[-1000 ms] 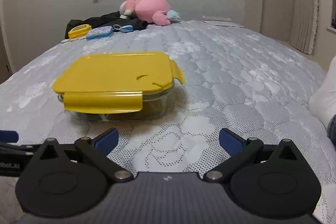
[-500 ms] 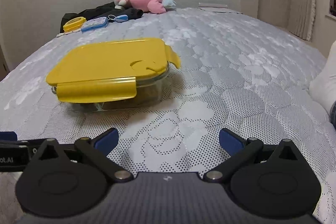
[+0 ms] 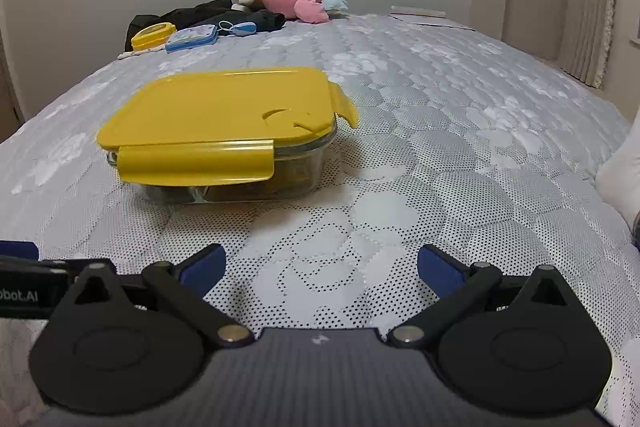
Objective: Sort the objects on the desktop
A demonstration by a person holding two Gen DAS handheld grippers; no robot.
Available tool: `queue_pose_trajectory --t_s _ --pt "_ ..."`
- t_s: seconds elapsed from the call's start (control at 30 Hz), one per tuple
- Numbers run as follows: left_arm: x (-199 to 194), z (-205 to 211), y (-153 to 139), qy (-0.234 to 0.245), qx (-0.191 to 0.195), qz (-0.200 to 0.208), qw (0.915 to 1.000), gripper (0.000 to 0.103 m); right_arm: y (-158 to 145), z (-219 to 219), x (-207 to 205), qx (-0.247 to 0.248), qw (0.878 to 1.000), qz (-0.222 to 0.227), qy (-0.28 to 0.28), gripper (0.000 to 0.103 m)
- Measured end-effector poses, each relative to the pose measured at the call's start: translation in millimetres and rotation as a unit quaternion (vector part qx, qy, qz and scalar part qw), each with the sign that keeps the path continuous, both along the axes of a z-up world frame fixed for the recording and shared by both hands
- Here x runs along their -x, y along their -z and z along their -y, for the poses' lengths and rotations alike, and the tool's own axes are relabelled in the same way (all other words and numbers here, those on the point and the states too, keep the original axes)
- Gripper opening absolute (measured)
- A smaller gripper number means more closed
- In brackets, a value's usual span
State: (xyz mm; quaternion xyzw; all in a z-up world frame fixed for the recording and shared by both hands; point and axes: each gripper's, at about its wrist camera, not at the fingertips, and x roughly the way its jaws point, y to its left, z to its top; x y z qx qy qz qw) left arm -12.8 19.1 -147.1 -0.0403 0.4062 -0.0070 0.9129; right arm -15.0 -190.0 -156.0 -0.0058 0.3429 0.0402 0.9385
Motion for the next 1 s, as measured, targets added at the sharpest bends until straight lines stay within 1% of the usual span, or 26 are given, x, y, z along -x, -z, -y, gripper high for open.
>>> queue_pose_trajectory --t_s 0.13,0.23,0.5,0.73,1.0 --pt "-1.8 1.7 1.3 -0.003 -0.007 -0.004 1.0000 0.103 0.3 2.0 -0.3 -0.004 1.000 0.001 0.000 0.103" --pt "-0.7 0.0 -0.5 -0.009 -0.001 -0.006 0.9999 0.103 0.3 1.9 -0.4 -0.006 1.000 -0.002 -0.001 0.103" --pt "-0.5 -2.3 0.0 -0.008 0.008 -0.003 0.9999 0.103 1.6 -0.4 -0.2 0.000 1.000 -0.007 -0.004 0.103" --pt "-2.8 -5.4 2.7 -0.015 0.018 -0.015 0.9996 0.103 1.2 -0.9 -0.3 0.005 1.000 -0.006 -0.005 0.103" --pt "-1.5 -4.1 4.3 -0.015 0.015 -0.017 0.9996 0.103 2.4 0.3 -2.5 -0.002 1.000 -0.016 -0.006 0.103"
